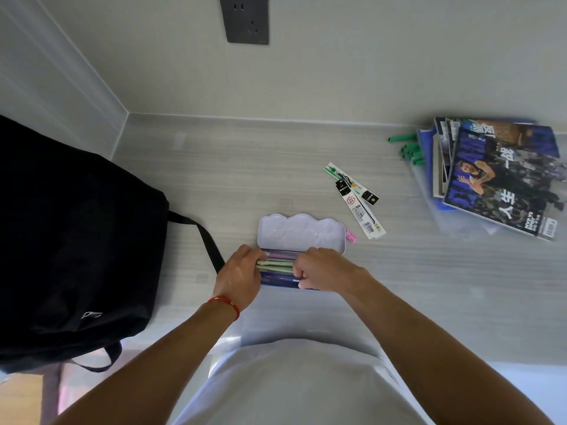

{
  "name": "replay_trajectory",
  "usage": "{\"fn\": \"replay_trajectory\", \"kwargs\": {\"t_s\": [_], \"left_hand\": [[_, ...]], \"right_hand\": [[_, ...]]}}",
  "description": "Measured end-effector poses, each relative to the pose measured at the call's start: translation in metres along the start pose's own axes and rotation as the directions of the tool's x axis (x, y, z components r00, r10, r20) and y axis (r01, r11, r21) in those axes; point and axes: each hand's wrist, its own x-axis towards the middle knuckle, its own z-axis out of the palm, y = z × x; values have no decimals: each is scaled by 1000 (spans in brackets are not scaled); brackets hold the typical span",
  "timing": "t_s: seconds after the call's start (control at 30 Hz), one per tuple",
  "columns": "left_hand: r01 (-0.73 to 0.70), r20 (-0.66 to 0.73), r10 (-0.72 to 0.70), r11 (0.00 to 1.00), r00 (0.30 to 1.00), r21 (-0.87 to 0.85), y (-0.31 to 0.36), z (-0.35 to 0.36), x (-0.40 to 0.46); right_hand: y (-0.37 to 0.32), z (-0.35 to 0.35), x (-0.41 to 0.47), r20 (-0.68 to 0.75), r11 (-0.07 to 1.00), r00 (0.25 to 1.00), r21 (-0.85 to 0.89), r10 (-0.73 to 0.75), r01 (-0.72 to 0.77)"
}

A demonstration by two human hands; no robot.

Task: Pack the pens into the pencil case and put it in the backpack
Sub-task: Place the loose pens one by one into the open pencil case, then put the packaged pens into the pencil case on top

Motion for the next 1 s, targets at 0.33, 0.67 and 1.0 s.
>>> {"fn": "replay_trajectory", "kwargs": {"t_s": [0.33, 0.67, 1.0], "left_hand": [[-67, 14, 67, 998, 998, -6, 0, 0, 2], [31, -95, -36, 998, 995, -46, 37, -6, 15], [97, -169, -97, 995, 981, -7, 62, 4, 1]], "right_hand": [[32, 8, -12, -439, 916, 847, 381, 301, -128], [141, -45, 4, -271, 800, 754, 263, 598, -540], [144, -8, -1, -418, 840, 728, 249, 543, -483]]}}
